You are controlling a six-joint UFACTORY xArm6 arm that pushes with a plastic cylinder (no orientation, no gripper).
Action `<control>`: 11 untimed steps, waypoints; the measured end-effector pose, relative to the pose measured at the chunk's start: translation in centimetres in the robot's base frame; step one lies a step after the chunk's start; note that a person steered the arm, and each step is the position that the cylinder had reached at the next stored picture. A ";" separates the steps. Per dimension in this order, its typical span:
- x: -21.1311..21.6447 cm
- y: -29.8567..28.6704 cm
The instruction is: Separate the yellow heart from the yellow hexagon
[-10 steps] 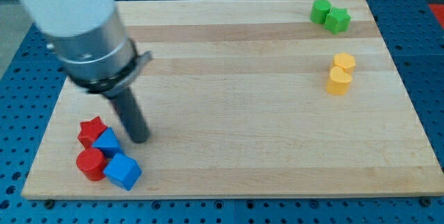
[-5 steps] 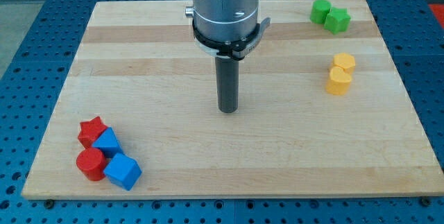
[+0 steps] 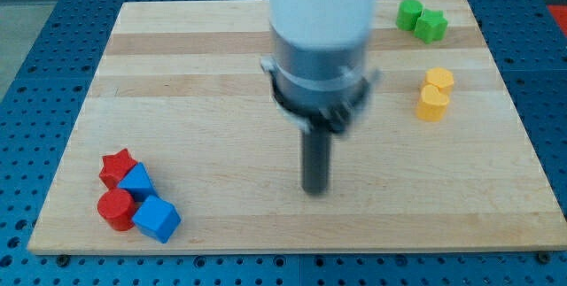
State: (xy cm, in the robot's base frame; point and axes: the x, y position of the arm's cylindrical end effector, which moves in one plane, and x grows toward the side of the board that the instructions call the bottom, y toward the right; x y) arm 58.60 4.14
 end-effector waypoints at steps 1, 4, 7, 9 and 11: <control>2.5 11.0; -7.5 17.0; -13.6 17.0; -15.8 16.7; -15.8 11.7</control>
